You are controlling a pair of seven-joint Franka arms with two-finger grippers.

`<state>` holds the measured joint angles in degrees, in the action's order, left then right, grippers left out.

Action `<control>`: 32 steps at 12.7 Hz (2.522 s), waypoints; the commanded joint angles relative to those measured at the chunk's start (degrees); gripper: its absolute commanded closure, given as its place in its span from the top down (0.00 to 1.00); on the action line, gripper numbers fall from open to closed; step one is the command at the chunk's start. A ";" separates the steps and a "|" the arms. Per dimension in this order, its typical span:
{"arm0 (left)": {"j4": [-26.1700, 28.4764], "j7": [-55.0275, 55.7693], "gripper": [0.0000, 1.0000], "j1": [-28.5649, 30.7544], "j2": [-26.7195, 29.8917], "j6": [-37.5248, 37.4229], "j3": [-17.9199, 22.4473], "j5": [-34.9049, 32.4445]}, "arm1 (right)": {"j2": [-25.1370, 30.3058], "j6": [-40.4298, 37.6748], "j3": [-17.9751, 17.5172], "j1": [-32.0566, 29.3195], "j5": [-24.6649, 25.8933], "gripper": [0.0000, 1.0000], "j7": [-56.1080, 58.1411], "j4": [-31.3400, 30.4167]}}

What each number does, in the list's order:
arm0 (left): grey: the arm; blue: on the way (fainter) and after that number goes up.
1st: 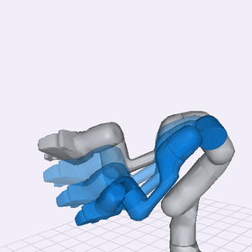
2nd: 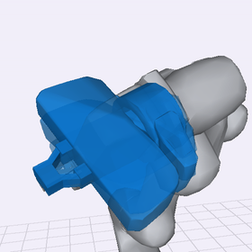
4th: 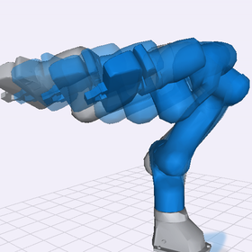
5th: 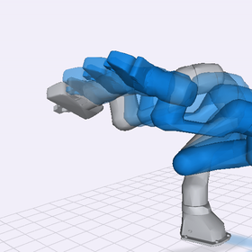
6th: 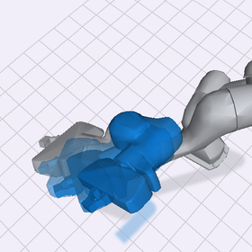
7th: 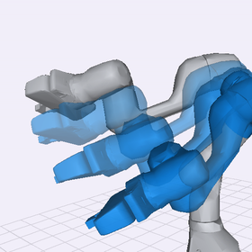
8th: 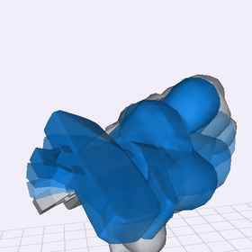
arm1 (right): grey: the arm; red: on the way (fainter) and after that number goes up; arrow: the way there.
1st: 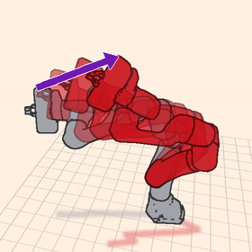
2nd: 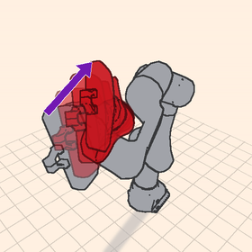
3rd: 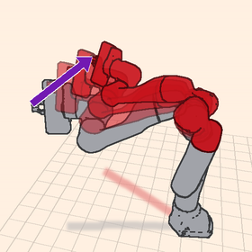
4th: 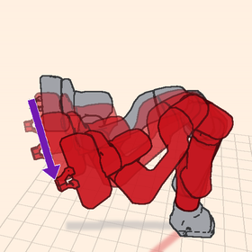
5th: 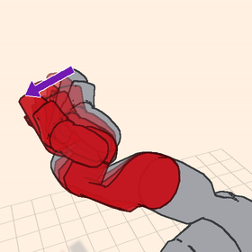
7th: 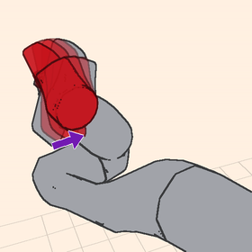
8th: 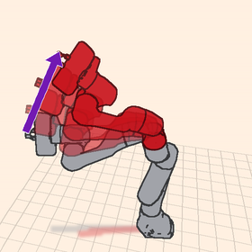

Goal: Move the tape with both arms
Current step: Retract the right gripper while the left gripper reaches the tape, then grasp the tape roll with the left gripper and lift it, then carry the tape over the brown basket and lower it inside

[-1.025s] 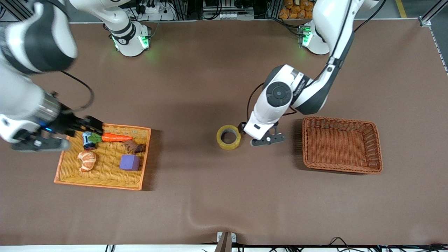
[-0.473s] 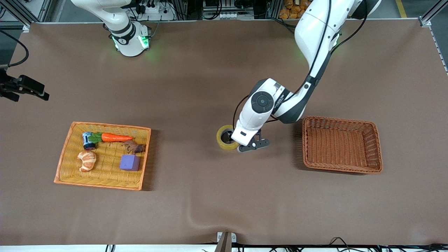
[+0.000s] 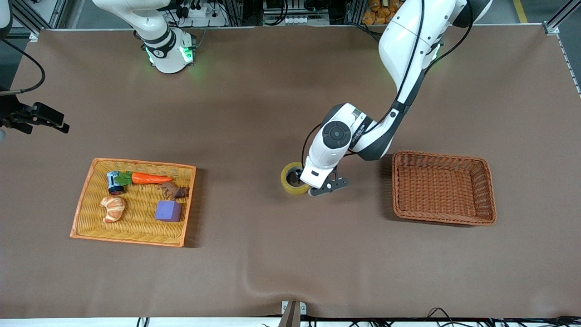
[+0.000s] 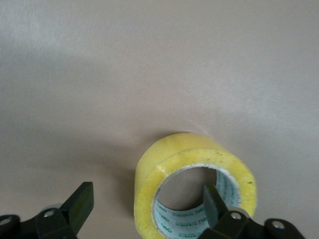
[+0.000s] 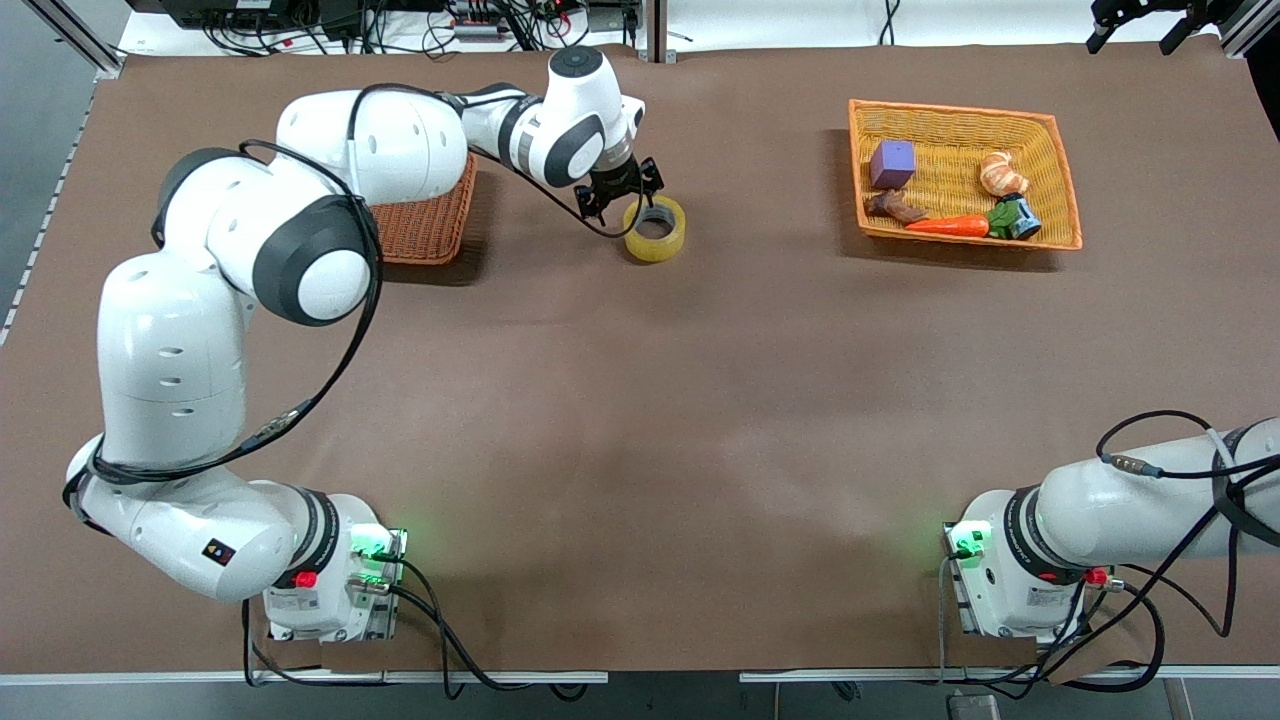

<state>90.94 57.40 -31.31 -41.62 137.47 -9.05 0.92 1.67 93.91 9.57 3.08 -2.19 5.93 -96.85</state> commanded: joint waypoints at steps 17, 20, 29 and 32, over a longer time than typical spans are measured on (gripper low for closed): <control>4.05 6.42 0.00 4.83 10.21 -4.82 0.26 2.60 | 0.79 -4.08 -0.87 -0.88 3.51 1.00 -0.22 1.31; 4.68 0.12 0.00 11.25 18.05 -15.87 -0.62 2.60 | 0.62 -3.91 -0.78 -0.79 3.51 1.00 -0.31 1.40; 6.08 -32.33 0.00 31.55 25.72 -29.44 -0.53 2.68 | -0.17 -3.29 -0.78 -1.94 2.47 1.00 0.40 2.53; 10.30 -37.33 0.00 36.04 25.37 -28.57 -0.44 2.51 | -0.35 -3.38 -0.70 -1.94 0.96 1.00 0.22 2.54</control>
<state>98.17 23.21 2.85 -17.49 108.49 -8.79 2.17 2.10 90.93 9.49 2.15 -0.01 5.94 -95.69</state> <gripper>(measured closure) 0.784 0.000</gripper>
